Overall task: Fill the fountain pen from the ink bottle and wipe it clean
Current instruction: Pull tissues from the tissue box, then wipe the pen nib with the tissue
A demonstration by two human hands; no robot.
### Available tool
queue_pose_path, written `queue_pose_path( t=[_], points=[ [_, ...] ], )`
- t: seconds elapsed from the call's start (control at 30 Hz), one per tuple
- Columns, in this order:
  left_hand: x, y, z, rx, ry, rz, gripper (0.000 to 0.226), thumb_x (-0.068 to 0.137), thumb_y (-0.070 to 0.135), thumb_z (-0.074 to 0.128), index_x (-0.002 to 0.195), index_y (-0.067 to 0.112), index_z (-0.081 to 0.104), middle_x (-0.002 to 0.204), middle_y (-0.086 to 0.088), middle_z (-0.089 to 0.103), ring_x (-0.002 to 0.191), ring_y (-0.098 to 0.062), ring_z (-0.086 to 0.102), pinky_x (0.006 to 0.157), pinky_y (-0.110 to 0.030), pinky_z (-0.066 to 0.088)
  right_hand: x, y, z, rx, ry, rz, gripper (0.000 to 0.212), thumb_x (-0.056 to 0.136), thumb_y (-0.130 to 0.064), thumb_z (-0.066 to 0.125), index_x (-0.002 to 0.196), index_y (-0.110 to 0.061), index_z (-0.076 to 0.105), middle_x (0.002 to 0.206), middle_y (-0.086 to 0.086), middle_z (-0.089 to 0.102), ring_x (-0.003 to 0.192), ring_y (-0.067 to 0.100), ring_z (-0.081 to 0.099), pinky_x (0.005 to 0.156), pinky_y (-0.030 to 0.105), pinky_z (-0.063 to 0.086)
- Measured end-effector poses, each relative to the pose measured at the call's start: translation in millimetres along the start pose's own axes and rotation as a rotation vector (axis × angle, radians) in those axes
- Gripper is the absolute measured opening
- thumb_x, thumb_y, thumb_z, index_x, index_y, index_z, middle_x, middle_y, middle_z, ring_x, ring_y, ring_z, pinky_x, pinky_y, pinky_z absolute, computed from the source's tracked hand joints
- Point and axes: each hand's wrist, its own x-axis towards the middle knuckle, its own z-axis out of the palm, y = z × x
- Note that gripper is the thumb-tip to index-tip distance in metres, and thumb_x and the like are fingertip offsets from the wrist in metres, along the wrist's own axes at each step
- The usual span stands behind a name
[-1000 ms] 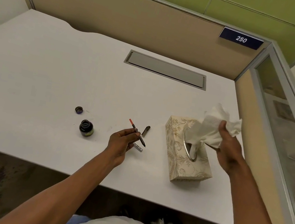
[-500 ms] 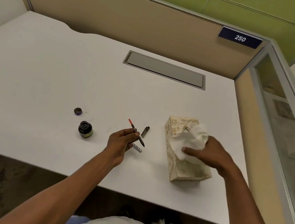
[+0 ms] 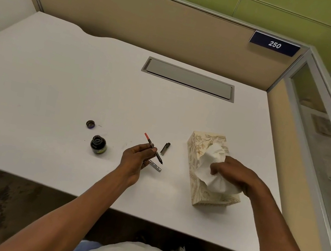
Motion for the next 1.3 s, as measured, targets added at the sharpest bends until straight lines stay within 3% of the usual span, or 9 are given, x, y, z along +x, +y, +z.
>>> queue_pose_path(
  t=[0.1, 0.3, 0.4, 0.5, 0.63, 0.8, 0.9, 1.13, 1.3],
  points=[
    [0, 0, 1, -0.004, 0.001, 0.003, 0.021, 0.085, 0.006, 0.075, 0.105, 0.013, 0.074, 0.104, -0.002, 0.077, 0.093, -0.013, 0.072, 0.083, -0.028, 0.047, -6, -4, -6, 0.048, -0.050, -0.018, 0.019, 0.088, -0.022, 0.062, 0.107, -0.021, 0.058, 0.104, 0.007, 0.066, 0.090, 0.025, 0.064, 0.074, 0.033, 0.049],
    [1, 1, 1, -0.007, 0.013, 0.006, 0.020, 0.085, 0.005, 0.075, 0.103, 0.013, 0.074, 0.102, -0.002, 0.077, 0.095, -0.014, 0.072, 0.084, -0.028, 0.047, -15, 2, -42, 0.478, 0.151, -0.179, 0.027, 0.092, -0.017, 0.064, 0.119, -0.020, 0.063, 0.109, 0.010, 0.072, 0.097, 0.030, 0.068, 0.086, 0.046, 0.054],
    [2, -1, 1, -0.007, 0.014, 0.000, 0.021, 0.084, 0.005, 0.075, 0.103, 0.014, 0.074, 0.101, -0.001, 0.076, 0.094, -0.014, 0.072, 0.083, -0.028, 0.047, -22, 4, -60, 0.629, 0.235, -0.283, 0.019, 0.095, -0.019, 0.062, 0.113, -0.025, 0.064, 0.113, 0.004, 0.071, 0.098, 0.022, 0.067, 0.085, 0.041, 0.054],
    [1, -2, 3, -0.003, 0.008, -0.003, 0.020, 0.084, 0.006, 0.076, 0.103, 0.014, 0.074, 0.103, -0.002, 0.076, 0.095, -0.014, 0.072, 0.085, -0.029, 0.046, -26, 11, -75, 0.914, 0.339, -0.360, 0.032, 0.098, -0.022, 0.059, 0.130, -0.022, 0.061, 0.126, 0.002, 0.069, 0.115, 0.023, 0.066, 0.092, 0.038, 0.055],
    [0, -2, 5, -0.001, -0.006, -0.003, 0.020, 0.084, 0.006, 0.075, 0.102, 0.014, 0.074, 0.104, -0.002, 0.076, 0.095, -0.014, 0.072, 0.087, -0.030, 0.045, -29, 16, -61, 1.238, 0.160, -0.380, 0.037, 0.102, -0.026, 0.047, 0.135, -0.014, 0.062, 0.132, 0.008, 0.068, 0.119, 0.026, 0.066, 0.097, 0.042, 0.055],
    [-1, -1, 7, 0.003, -0.018, -0.002, 0.021, 0.084, 0.006, 0.075, 0.104, 0.013, 0.073, 0.108, -0.003, 0.076, 0.099, -0.016, 0.072, 0.089, -0.032, 0.045, -5, 25, -7, 1.228, -0.043, -0.183, 0.049, 0.101, -0.036, 0.047, 0.141, -0.009, 0.056, 0.138, 0.016, 0.062, 0.126, 0.034, 0.061, 0.102, 0.048, 0.052],
    [-2, 2, 4, 0.003, -0.017, 0.006, 0.020, 0.085, 0.006, 0.075, 0.103, 0.014, 0.073, 0.107, -0.003, 0.076, 0.097, -0.014, 0.073, 0.088, -0.031, 0.045, 9, 29, 10, 1.265, 0.012, -0.119, 0.049, 0.100, -0.036, 0.049, 0.141, -0.011, 0.055, 0.134, 0.015, 0.065, 0.122, 0.034, 0.063, 0.089, 0.047, 0.057],
    [-9, 4, -1, -0.005, -0.013, 0.008, 0.020, 0.085, 0.006, 0.075, 0.103, 0.014, 0.073, 0.103, -0.002, 0.076, 0.087, -0.010, 0.072, 0.085, -0.028, 0.045, 16, 25, 11, 1.248, 0.219, -0.099, 0.043, 0.099, -0.035, 0.056, 0.138, -0.017, 0.057, 0.130, 0.011, 0.068, 0.115, 0.032, 0.066, 0.079, 0.046, 0.058],
    [-14, 8, -4, -0.013, -0.007, 0.015, 0.016, 0.085, 0.006, 0.074, 0.097, 0.017, 0.073, 0.097, 0.000, 0.076, 0.079, -0.005, 0.072, 0.084, -0.028, 0.044, 9, 19, 11, 1.247, 0.359, -0.146, 0.040, 0.097, -0.039, 0.059, 0.134, -0.022, 0.060, 0.126, 0.004, 0.070, 0.115, 0.025, 0.067, 0.094, 0.047, 0.055]
  ],
)
